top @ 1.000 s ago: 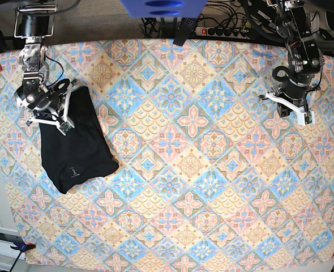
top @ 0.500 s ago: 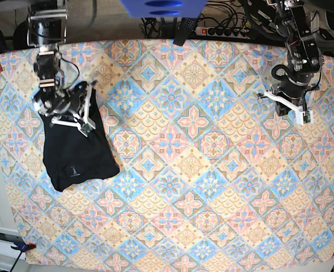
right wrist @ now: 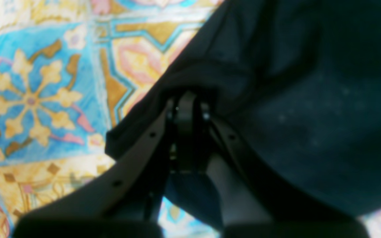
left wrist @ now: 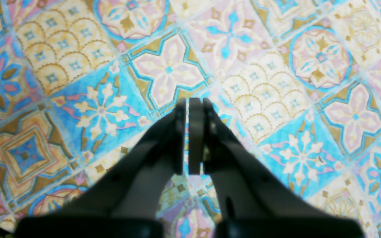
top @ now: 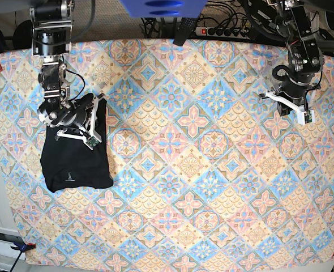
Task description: Fold the T-shirt properly
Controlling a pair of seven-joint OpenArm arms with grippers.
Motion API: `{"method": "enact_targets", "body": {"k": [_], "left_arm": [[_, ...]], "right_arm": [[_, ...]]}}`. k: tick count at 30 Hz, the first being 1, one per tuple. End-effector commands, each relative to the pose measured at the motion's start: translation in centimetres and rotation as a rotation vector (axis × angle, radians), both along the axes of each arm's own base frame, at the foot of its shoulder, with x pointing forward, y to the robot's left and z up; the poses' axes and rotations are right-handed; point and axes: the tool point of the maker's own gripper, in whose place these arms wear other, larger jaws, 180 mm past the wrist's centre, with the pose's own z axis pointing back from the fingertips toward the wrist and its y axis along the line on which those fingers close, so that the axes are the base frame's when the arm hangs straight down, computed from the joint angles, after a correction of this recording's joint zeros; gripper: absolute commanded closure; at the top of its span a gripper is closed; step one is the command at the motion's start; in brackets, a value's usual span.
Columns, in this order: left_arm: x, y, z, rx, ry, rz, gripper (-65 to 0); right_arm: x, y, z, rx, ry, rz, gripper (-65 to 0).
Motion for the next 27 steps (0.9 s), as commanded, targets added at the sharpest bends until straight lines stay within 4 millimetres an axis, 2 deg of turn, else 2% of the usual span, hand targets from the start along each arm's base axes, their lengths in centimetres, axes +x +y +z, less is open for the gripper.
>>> {"method": "enact_targets", "body": {"k": [1,4,12,16,20,23,27], "left_arm": [[0.6,0.2,1.1,0.012,-0.042,-0.005,0.0],[0.6,0.2,1.1,0.012,-0.042,-0.005,0.0],[0.1,0.1,1.0,0.013,-0.033,-0.009,0.0],[-1.5,-0.5,1.9,0.037,-0.030,-0.035,0.0],[-3.4,-0.9,2.2,0.055,-0.007,-0.056,0.0],[-6.0,-1.1,1.5,0.062,0.052,-0.068,0.0],[-9.8,-1.2,0.6,0.068,0.144,-0.081,0.0]], "right_arm": [[2.1,0.0,2.5,0.008,-0.090,0.005,-1.1],[1.5,-0.5,3.7,-0.021,-0.111,-0.002,-1.1],[-1.3,-5.8,7.5,-0.126,-0.172,-0.141,-1.1],[-4.6,-8.5,7.6,-0.173,-0.148,-0.211,-1.1],[-8.8,-10.4,6.7,-0.212,-0.081,-0.252,-1.1],[-12.1,-11.3,6.1,-0.200,-0.029,-0.295,-1.1],[-16.2,-13.7,6.6,-0.147,0.001,-0.408,-1.1]]}}
